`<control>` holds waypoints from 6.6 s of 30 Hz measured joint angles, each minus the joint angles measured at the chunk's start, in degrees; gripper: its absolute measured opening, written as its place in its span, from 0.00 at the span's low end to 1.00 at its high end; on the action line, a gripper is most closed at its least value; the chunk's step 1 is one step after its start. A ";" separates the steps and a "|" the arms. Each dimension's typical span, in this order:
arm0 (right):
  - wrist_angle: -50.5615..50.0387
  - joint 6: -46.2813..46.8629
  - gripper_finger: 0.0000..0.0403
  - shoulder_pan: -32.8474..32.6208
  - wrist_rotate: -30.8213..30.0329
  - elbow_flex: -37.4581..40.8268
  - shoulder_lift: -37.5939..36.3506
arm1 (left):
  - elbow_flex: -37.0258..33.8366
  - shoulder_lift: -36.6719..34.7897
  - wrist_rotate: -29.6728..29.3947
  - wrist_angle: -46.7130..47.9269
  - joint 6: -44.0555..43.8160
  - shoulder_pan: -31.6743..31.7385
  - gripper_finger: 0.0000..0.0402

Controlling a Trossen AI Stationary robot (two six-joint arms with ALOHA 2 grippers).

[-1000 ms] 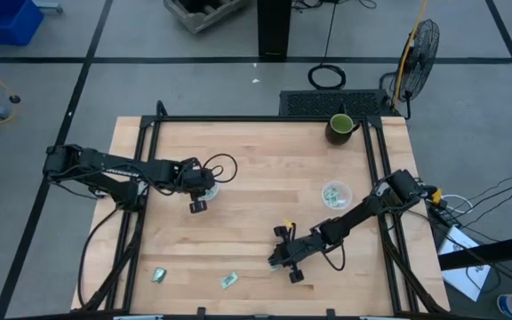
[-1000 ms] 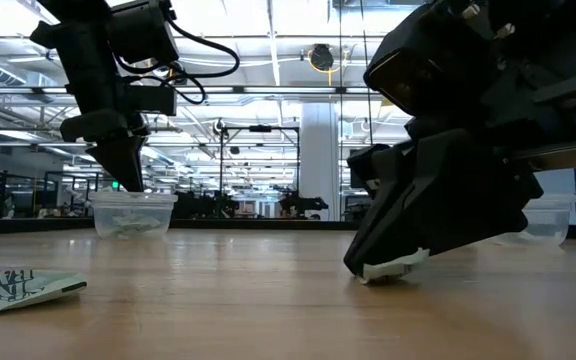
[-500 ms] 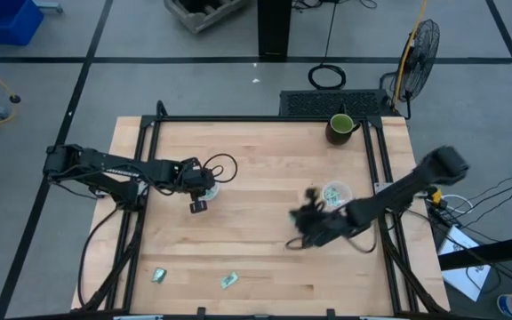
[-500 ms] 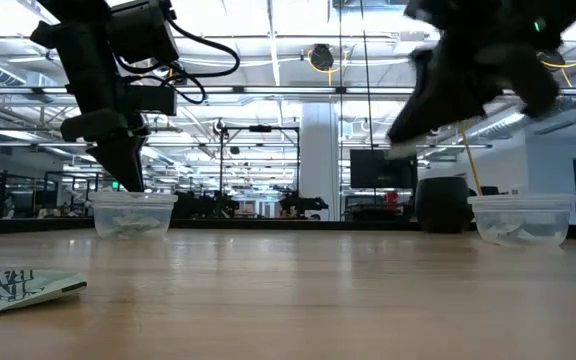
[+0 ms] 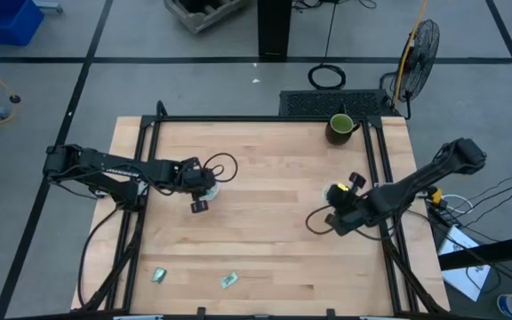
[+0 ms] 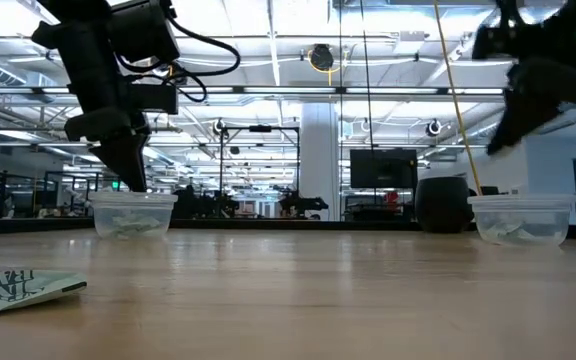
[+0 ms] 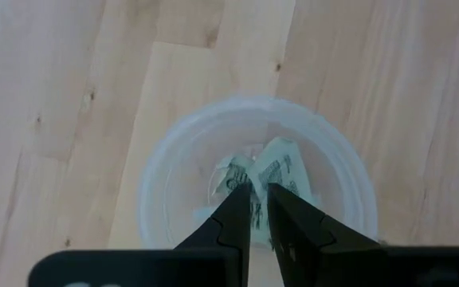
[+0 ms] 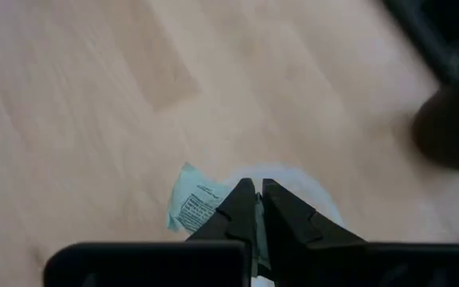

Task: Pick and place items into bin
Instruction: Put the stevia packet into the right transparent bin, then put the stevia packet into the left transparent bin

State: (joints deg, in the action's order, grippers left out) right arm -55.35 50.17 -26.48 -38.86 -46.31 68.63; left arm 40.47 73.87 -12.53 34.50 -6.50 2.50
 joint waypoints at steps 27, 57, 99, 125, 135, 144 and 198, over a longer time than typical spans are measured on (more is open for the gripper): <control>2.82 2.71 0.16 1.75 4.46 11.13 -0.03 | 0.00 0.00 0.00 -2.17 0.35 -0.01 0.13; 68.34 -58.78 0.26 2.04 10.43 3.63 2.98 | 12.87 0.00 23.77 1.36 1.90 -9.26 0.13; 87.49 -93.11 0.26 18.28 12.38 3.68 3.47 | -4.05 0.00 21.40 -4.76 -103.32 -60.01 0.13; 89.87 -92.91 0.26 21.20 31.61 3.70 3.44 | -3.96 9.22 24.32 -6.40 -97.51 -59.89 0.44; 89.83 -92.89 0.26 21.20 31.61 3.70 3.44 | -3.85 9.29 24.03 -3.50 -91.15 -59.62 0.20; 89.83 -92.87 0.26 21.20 31.63 3.70 3.44 | -3.87 9.31 21.68 -2.19 -87.58 -56.78 0.05; 90.35 -64.33 0.26 14.73 31.54 14.34 3.47 | 4.96 8.91 -4.05 7.67 -19.89 1.07 0.12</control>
State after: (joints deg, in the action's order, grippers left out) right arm 35.00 -14.16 -11.75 -7.32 -31.97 72.10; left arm 45.43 82.78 -16.59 42.18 -26.39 3.57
